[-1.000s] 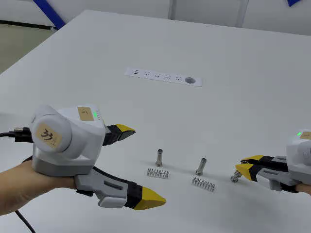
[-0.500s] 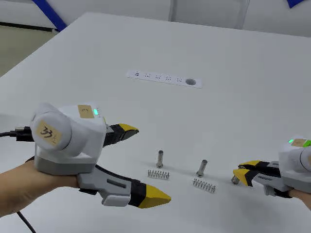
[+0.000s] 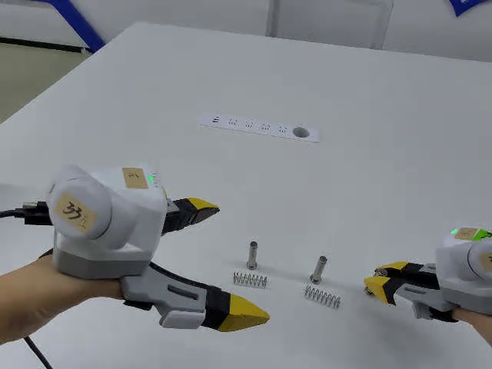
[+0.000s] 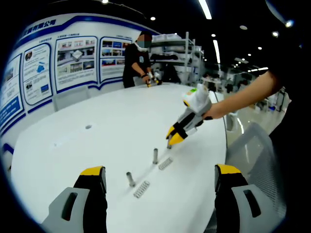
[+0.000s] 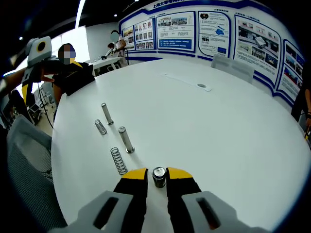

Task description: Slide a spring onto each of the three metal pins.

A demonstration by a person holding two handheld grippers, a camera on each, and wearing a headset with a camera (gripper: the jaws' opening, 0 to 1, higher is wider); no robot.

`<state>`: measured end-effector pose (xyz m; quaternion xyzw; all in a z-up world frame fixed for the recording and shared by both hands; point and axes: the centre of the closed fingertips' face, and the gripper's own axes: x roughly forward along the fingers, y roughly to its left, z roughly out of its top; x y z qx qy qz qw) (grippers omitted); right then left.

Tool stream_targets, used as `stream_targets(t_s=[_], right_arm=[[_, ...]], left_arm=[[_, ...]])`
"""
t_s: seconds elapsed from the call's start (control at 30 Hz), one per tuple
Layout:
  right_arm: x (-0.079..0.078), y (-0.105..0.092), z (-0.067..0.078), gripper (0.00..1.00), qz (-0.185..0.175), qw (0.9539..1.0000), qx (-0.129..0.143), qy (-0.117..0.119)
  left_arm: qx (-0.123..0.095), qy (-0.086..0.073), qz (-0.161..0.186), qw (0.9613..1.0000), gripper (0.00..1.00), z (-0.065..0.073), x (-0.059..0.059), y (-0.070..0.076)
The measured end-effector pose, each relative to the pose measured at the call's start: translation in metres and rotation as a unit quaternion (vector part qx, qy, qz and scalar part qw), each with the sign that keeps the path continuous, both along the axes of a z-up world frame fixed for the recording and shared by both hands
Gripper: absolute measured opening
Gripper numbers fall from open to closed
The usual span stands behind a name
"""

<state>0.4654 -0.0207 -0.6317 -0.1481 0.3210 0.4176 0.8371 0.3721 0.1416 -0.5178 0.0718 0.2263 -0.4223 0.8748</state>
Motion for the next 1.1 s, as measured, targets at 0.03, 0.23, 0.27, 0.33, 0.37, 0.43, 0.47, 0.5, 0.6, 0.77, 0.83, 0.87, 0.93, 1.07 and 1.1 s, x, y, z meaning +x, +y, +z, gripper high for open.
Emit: stream_targets(t_s=[0.03, 0.23, 0.27, 0.33, 0.37, 0.43, 0.47, 0.5, 0.6, 0.77, 0.83, 0.87, 0.93, 1.07, 1.1], right_arm=[[0.000, 0.000, 0.000, 0.16, 0.000, 1.0000, 0.000, 0.000], [0.001, -0.002, 0.006, 0.18, -0.003, 1.0000, 0.000, -0.006], [0.001, -0.003, 0.008, 0.18, -0.002, 1.0000, 0.000, -0.008], [0.002, -0.005, 0.011, 0.18, -0.001, 1.0000, 0.001, -0.008], [0.002, -0.005, 0.012, 0.18, -0.001, 1.0000, 0.002, -0.009], [0.002, -0.006, 0.016, 0.18, 0.000, 0.9999, 0.004, -0.011], [0.003, -0.006, 0.019, 0.19, 0.000, 0.9999, 0.005, -0.013], [0.002, -0.007, 0.023, 0.19, -0.001, 0.9998, 0.003, -0.017], [0.006, -0.008, 0.035, 0.20, 0.028, 0.9957, -0.048, -0.074], [-0.004, 0.018, 0.062, 0.21, 0.052, 0.9944, -0.009, -0.091], [-0.012, 0.031, 0.065, 0.21, 0.071, 0.9938, 0.005, -0.085], [-0.015, 0.035, 0.063, 0.21, 0.078, 0.9936, 0.007, -0.081], [-0.023, 0.045, 0.057, 0.21, 0.096, 0.9930, 0.009, -0.068], [-0.036, 0.052, 0.032, 0.21, 0.120, 0.9921, -0.008, -0.037], [-0.039, 0.053, 0.025, 0.21, 0.123, 0.9919, -0.012, -0.028]], left_arm=[[0.001, 0.000, 0.000, 1.0000, 0.94, 0.000, 0.000, 0.000], [-0.001, 0.000, 0.002, 1.0000, 0.94, 0.000, -0.002, 0.001], [-0.003, -0.001, 0.003, 1.0000, 0.94, 0.001, -0.002, 0.001], [-0.004, -0.001, 0.004, 1.0000, 0.94, 0.002, -0.002, 0.001], [-0.004, -0.002, 0.004, 1.0000, 0.94, 0.002, -0.002, 0.001], [-0.004, -0.003, 0.004, 1.0000, 0.94, 0.003, -0.003, 0.001], [-0.003, -0.003, 0.004, 1.0000, 0.94, 0.003, -0.003, 0.001], [-0.003, -0.003, 0.005, 1.0000, 0.95, 0.003, -0.003, 0.002], [-0.002, -0.003, 0.006, 1.0000, 0.95, 0.003, -0.003, 0.003], [-0.003, 0.000, 0.006, 1.0000, 0.94, 0.000, -0.002, 0.001], [-0.006, 0.000, 0.005, 1.0000, 0.94, 0.000, -0.001, -0.001], [-0.007, 0.000, 0.003, 1.0000, 0.94, 0.000, 0.000, -0.002], [-0.006, 0.001, 0.001, 1.0000, 0.94, -0.001, 0.000, -0.004], [-0.006, 0.003, -0.001, 1.0000, 0.94, -0.003, 0.001, -0.005], [-0.006, 0.004, -0.001, 1.0000, 0.94, -0.003, 0.001, -0.005]])
